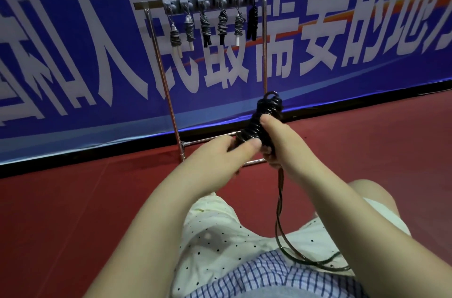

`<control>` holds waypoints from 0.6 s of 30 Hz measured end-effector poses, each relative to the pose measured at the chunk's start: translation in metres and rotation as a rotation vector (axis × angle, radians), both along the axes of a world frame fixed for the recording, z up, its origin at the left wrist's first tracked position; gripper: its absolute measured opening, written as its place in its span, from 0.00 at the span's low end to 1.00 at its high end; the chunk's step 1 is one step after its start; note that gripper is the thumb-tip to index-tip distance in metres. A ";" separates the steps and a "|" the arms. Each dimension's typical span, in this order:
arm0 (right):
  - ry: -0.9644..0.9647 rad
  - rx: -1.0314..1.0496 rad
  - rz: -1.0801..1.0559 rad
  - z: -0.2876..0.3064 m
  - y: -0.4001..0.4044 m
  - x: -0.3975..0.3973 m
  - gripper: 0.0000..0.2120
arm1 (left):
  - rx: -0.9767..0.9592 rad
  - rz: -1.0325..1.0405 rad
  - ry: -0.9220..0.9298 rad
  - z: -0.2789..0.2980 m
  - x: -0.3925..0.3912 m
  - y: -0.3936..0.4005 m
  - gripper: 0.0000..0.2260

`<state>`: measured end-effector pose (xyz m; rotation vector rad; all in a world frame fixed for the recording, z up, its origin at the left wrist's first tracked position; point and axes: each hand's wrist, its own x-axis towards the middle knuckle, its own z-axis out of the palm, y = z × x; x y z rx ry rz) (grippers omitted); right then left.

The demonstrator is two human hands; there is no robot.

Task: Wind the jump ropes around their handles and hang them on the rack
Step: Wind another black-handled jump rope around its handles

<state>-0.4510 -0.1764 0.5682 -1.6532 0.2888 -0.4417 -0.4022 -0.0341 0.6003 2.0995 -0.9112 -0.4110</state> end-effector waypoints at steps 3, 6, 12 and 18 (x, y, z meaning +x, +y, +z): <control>-0.186 0.110 0.110 -0.001 -0.001 0.001 0.24 | -0.168 -0.258 0.591 -0.002 0.010 0.003 0.25; -0.279 0.103 0.218 -0.002 -0.001 0.004 0.24 | -0.274 -0.461 0.824 -0.012 0.014 0.001 0.26; -0.021 -0.173 0.220 -0.002 -0.007 0.000 0.32 | -0.283 -0.183 0.743 -0.014 0.011 0.000 0.21; 0.065 -0.219 0.164 -0.008 -0.008 -0.002 0.25 | -0.147 -0.007 0.350 -0.023 0.019 -0.001 0.16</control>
